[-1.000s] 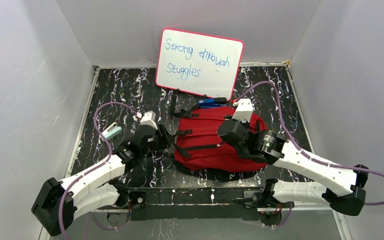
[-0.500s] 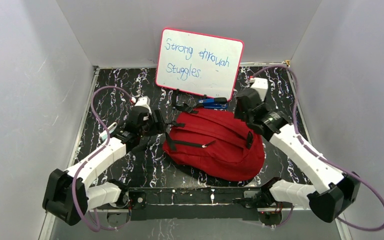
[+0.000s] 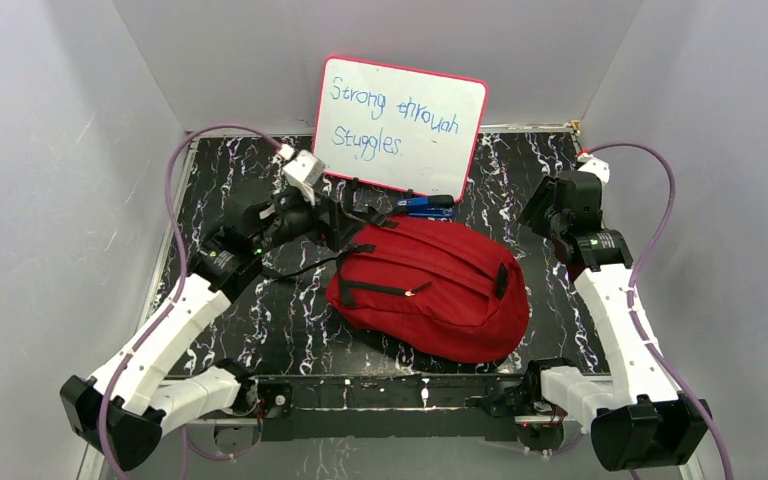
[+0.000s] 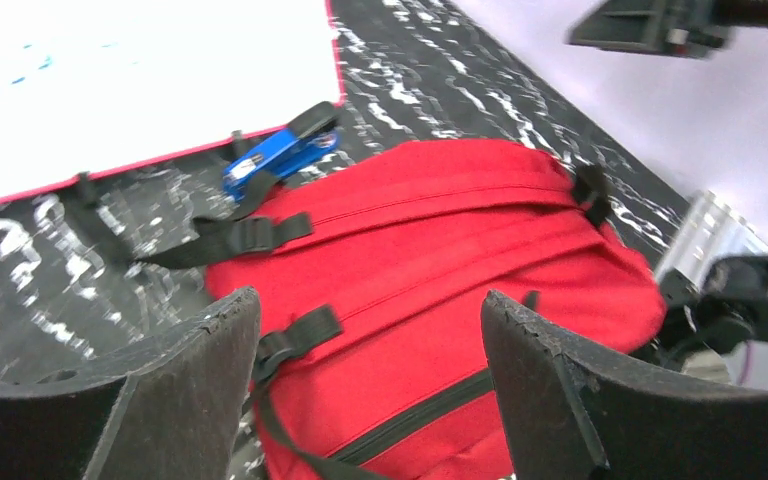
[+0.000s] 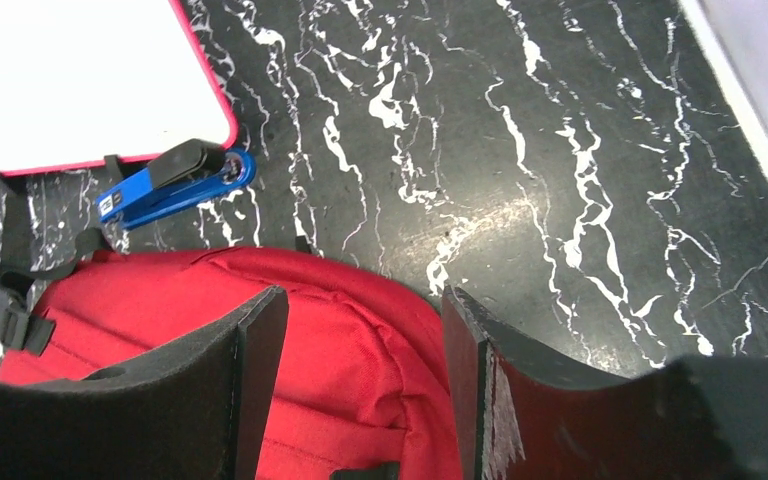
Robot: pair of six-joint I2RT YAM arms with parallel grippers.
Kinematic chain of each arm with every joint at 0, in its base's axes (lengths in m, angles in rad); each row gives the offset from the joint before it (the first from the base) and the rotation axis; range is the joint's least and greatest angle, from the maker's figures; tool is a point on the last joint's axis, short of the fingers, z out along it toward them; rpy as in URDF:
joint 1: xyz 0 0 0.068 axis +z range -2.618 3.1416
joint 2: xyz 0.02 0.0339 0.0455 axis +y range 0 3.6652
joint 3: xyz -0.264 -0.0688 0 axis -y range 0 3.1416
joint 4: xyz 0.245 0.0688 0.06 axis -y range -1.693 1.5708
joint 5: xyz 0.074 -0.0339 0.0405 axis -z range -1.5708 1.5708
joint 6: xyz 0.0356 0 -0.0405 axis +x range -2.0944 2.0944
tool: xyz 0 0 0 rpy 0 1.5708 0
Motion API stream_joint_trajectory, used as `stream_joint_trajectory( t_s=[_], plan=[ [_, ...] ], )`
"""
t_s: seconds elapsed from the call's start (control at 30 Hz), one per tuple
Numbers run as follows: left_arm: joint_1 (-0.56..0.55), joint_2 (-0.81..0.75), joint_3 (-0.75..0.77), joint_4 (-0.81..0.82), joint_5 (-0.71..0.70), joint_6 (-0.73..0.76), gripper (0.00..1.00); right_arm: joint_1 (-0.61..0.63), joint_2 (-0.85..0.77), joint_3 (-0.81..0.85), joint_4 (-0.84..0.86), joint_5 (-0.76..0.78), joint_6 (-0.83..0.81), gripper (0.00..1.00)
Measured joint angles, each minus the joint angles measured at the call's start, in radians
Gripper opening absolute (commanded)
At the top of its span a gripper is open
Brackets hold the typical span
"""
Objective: Pack the student bag
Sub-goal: Pick up the student bag at the center of the board.
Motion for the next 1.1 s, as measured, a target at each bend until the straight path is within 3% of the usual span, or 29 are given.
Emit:
stream_joint_trajectory(
  t_s=[0.07,0.23,0.5,0.77,1.1],
  plan=[
    [-0.057,0.021,0.024,0.000,0.017,0.033,0.78,-0.007,-0.009,-0.009,0.004,-0.034,0.000,0.66],
    [-0.345,0.154,0.080,0.011,-0.069,0.118,0.78,-0.050,-0.033,-0.005,0.000,-0.109,0.013,0.67],
    [-0.643,0.479,0.163,0.100,-0.267,0.128,0.78,-0.377,0.009,-0.001,-0.002,-0.397,0.033,0.68],
    [-0.768,0.706,0.371,0.092,-0.437,0.086,0.79,-0.414,-0.060,-0.013,-0.009,-0.517,0.038,0.68],
    [-0.835,0.770,0.387,0.034,-0.496,0.108,0.80,-0.415,-0.091,-0.016,-0.015,-0.544,0.040,0.68]
  ],
)
